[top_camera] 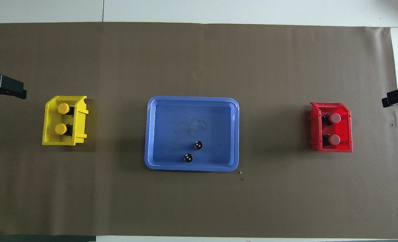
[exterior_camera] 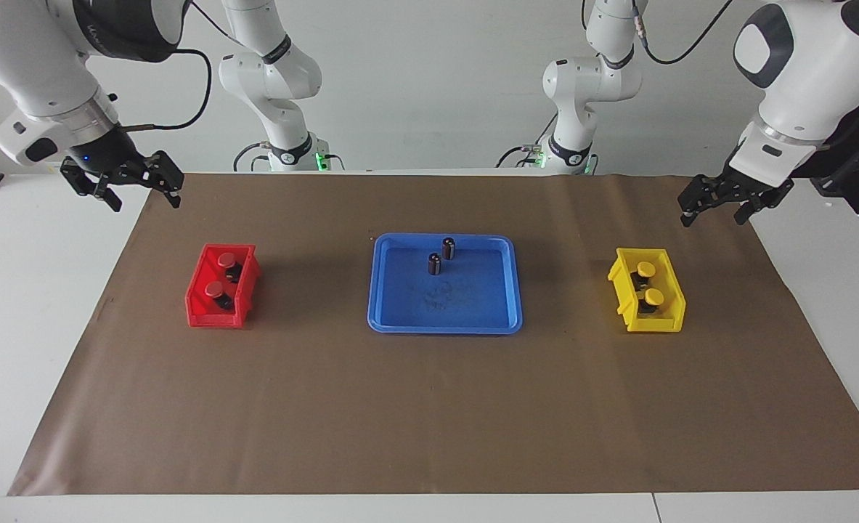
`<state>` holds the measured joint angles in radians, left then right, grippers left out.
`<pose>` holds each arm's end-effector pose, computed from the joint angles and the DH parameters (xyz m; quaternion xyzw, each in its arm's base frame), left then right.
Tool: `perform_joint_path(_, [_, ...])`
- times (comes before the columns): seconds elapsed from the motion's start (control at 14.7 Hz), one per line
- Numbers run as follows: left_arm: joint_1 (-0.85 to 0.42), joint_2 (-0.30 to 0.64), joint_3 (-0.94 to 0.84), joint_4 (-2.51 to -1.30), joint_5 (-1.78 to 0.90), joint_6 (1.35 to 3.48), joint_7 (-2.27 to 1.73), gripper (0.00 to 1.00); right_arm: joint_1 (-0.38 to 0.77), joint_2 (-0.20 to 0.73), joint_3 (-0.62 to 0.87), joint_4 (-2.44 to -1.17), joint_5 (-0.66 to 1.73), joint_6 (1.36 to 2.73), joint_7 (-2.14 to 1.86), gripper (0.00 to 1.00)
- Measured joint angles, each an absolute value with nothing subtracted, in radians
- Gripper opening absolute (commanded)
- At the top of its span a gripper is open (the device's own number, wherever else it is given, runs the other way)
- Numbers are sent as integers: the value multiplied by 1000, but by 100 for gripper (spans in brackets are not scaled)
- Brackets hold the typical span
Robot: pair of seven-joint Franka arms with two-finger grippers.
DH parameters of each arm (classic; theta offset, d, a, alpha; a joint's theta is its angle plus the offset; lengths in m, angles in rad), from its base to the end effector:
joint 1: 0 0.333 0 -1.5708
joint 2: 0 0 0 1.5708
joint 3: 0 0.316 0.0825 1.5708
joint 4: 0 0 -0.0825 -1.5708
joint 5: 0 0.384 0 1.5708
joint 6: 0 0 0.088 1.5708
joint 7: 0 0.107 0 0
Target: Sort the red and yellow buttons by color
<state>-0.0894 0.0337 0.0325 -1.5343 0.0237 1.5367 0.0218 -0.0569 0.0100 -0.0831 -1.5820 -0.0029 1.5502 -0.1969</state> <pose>0.5607 -0.0297 0.6200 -0.9990 0.0391 0.0154 0.0127 0.5493 -0.0775 0.6119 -0.9994 -0.0284 0.0209 0.0017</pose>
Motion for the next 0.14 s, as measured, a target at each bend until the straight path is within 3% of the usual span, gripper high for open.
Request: perform_joint_path(0.14, [-89,33,30,-1508,7,1508,22,100,-57,10,-83,-1582,-3,1550,-197,100])
